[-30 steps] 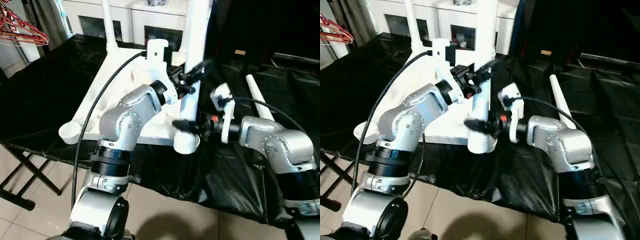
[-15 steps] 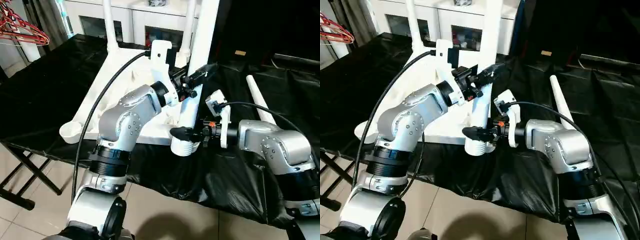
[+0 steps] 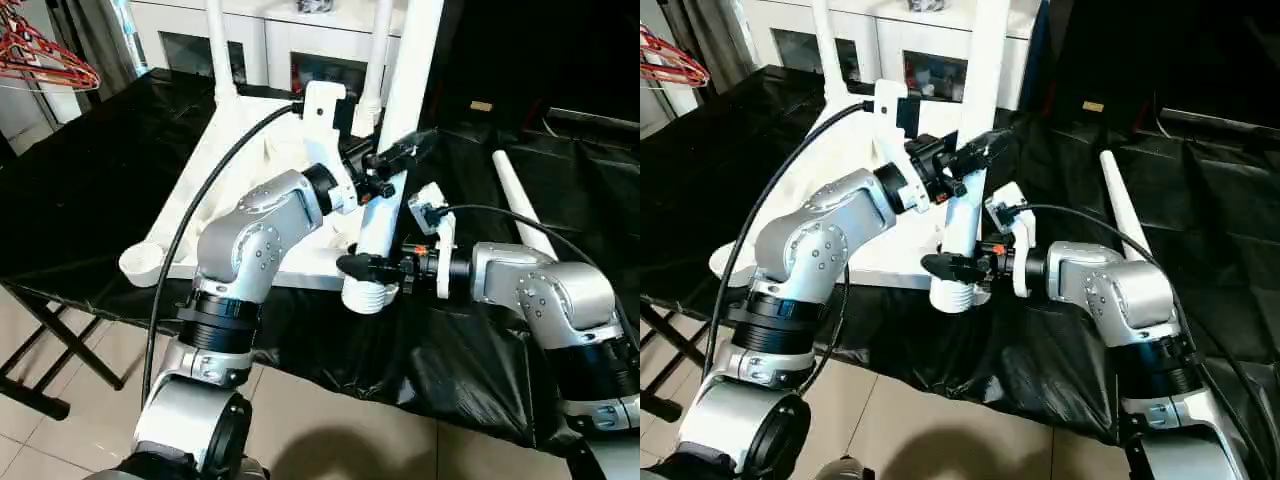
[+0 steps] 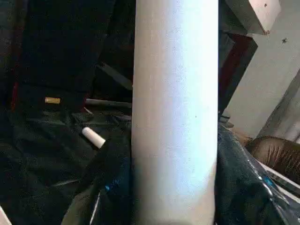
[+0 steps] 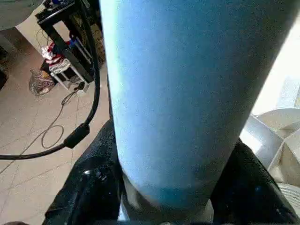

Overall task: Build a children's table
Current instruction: Pick table leg

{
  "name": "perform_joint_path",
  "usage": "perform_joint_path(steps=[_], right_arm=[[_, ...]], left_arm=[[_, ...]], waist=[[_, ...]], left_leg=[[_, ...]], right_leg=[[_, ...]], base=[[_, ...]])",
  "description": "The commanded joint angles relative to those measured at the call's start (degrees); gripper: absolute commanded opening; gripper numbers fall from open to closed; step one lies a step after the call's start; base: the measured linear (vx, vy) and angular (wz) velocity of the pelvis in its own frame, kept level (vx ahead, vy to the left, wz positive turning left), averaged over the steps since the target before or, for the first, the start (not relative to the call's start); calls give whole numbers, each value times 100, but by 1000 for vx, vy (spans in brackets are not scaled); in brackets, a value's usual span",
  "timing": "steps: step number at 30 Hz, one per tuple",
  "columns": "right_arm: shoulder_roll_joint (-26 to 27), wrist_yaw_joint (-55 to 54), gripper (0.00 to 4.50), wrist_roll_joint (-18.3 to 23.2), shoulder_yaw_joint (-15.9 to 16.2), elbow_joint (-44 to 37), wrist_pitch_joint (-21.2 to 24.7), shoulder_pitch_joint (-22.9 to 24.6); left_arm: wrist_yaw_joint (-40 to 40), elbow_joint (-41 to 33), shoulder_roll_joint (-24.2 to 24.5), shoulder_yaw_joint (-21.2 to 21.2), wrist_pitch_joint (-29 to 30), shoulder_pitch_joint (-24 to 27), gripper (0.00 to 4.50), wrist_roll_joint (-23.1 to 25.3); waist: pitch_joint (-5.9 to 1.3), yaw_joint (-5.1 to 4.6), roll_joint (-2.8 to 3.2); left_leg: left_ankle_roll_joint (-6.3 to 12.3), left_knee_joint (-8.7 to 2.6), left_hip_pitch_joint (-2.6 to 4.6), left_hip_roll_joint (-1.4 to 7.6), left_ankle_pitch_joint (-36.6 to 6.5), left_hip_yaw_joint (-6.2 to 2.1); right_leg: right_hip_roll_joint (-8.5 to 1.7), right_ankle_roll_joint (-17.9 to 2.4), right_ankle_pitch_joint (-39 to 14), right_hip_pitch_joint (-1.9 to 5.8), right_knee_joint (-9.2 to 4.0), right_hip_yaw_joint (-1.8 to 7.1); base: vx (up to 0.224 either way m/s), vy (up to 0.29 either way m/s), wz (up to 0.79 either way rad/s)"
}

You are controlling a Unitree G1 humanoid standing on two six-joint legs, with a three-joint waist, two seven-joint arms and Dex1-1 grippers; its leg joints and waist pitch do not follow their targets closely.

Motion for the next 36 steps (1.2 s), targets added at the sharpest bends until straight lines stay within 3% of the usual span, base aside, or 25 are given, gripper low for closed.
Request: perform_joint_path(steps=[1,9,10,17,19,23,25,26,28,29,30,31,32,36], right_arm=[[-8,-68,198,-20,-148,40,-12,-137],[17,-101,193,-8,-174,82,-54,-129],[21,-107,193,-10,-177,81,-61,-123],[141,-318,193,-51,-297,65,-227,-29],[229,-461,192,-64,-409,101,-347,-10],[333,-676,191,-105,-539,160,-514,6],[411,-944,191,-256,-624,234,-767,64],[433,-1109,191,-403,-633,300,-956,90],[458,-1377,191,-636,-647,437,-1261,113],[456,-1491,191,-729,-658,512,-1362,119],[455,-1790,191,-938,-716,720,-1601,126],[455,-1790,191,-938,-716,720,-1601,126],[454,-2142,191,-1100,-853,937,-1755,144],[445,-2352,191,-1181,-931,1035,-1837,166]], left_arm=[[-135,-135,4,-53,27,-97,180,-63],[-52,-133,-7,-30,-90,-87,180,2],[-21,-117,-17,-4,-106,-94,236,1],[-105,-140,-23,200,-381,-113,294,-117],[-139,-118,-17,253,-705,-113,299,-44],[-257,-22,36,359,-802,-106,299,-103],[-401,304,348,245,-1104,-81,299,231],[-462,513,543,153,-1221,-75,299,433],[-561,830,846,-80,-1459,-60,299,821],[-670,959,985,-238,-1593,-33,299,1009],[-990,1275,1331,-660,-1938,49,299,1472],[-990,1275,1331,-660,-1938,49,299,1472],[-1540,1608,1643,-1080,-2256,173,299,1833],[-1868,1801,1771,-1270,-2410,233,299,1958]], waist=[[-469,14,-121],[-473,15,-114],[-472,16,-118],[-474,19,-104],[-471,15,-92],[-479,0,-84],[-474,8,-76],[-476,-13,-41],[-481,-17,-35],[-483,-20,-28],[-487,-19,-8],[-486,-19,-5],[-494,-26,14],[-503,-40,15]], left_leg=[[105,-339,-15,-49,-471,62],[99,-338,-13,-48,-475,62],[101,-338,-15,-50,-467,63],[85,-340,-9,-53,-508,62],[71,-343,-12,-54,-512,60],[40,-345,0,-53,-539,61],[56,-353,-1,-52,-521,53],[1,-360,-1,-69,-554,55],[-105,-374,15,-77,-609,53],[-134,-377,30,-74,-621,54],[-159,-385,28,-66,-609,39],[-162,-396,36,-63,-630,38],[-235,-390,36,-65,-639,35],[-247,-383,44,-63,-608,61]], right_leg=[[-206,-973,-741,409,-321,182],[-209,-986,-730,409,-317,183],[-207,-982,-716,412,-319,181],[-209,-999,-750,409,-328,180],[-208,-995,-750,404,-333,178],[-206,-952,-779,398,-325,178],[-204,-930,-754,391,-333,177],[-192,-785,-860,383,-354,176],[-193,-604,-1057,381,-365,179],[-191,-590,-1058,368,-365,182],[-196,-603,-1011,363,-364,173],[-192,-561,-1070,344,-383,171],[-197,-616,-925,357,-338,178],[-191,-840,-570,360,-286,193]], base=[[0,0,0],[0,0,0],[0,0,0],[0,0,0],[0,0,0],[0,0,0],[0,0,0],[0,0,0],[0,0,0],[0,0,0],[0,0,0],[0,0,0],[0,0,0],[0,0,0]])
